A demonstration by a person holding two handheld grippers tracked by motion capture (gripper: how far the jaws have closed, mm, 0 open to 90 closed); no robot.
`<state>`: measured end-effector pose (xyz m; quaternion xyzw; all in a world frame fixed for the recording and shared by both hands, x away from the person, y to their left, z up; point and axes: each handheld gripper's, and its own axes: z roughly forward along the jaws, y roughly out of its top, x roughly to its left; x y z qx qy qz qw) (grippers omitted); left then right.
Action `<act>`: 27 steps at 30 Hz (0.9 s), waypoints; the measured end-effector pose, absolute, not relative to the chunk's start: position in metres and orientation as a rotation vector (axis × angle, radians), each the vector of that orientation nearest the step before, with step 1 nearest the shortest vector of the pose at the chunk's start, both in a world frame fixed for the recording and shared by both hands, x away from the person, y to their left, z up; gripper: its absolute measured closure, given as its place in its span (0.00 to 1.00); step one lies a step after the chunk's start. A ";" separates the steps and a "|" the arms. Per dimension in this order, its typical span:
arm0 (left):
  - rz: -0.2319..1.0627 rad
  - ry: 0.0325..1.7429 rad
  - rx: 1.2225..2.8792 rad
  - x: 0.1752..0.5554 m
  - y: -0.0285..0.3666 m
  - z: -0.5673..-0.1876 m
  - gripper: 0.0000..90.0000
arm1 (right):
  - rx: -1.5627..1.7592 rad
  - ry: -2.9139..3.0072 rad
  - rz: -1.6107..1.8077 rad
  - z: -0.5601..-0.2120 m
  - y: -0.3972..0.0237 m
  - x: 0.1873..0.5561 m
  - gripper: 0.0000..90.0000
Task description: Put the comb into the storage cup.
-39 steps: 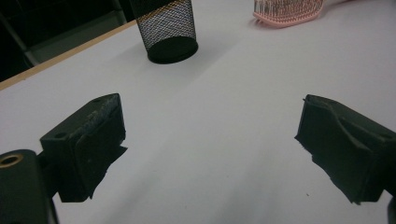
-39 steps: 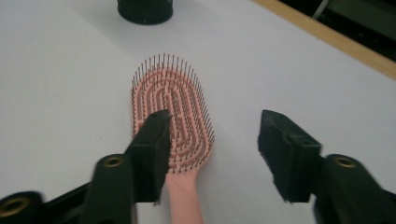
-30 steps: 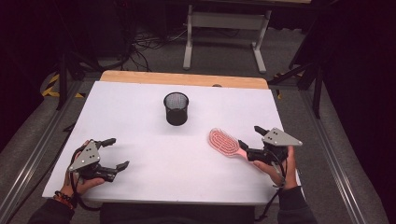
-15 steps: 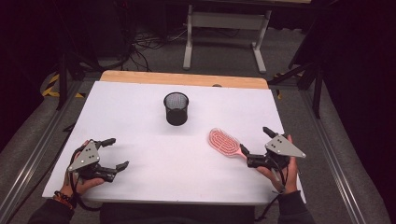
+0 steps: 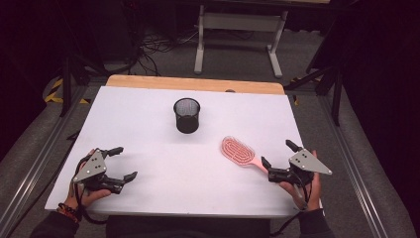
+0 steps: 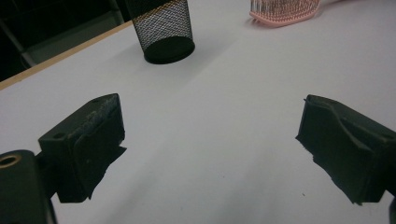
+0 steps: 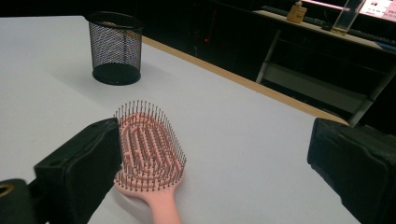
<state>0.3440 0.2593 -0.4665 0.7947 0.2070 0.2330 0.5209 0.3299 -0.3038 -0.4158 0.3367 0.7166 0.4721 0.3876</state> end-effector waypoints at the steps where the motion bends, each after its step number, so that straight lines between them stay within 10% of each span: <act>1: 0.559 0.497 1.904 0.344 0.259 -0.467 0.09 | 0.861 1.822 1.199 -0.416 -0.305 0.330 0.04; 27: 0.555 0.503 1.923 0.345 0.257 -0.468 0.09 | 0.982 2.417 0.702 -0.418 -0.279 0.381 0.19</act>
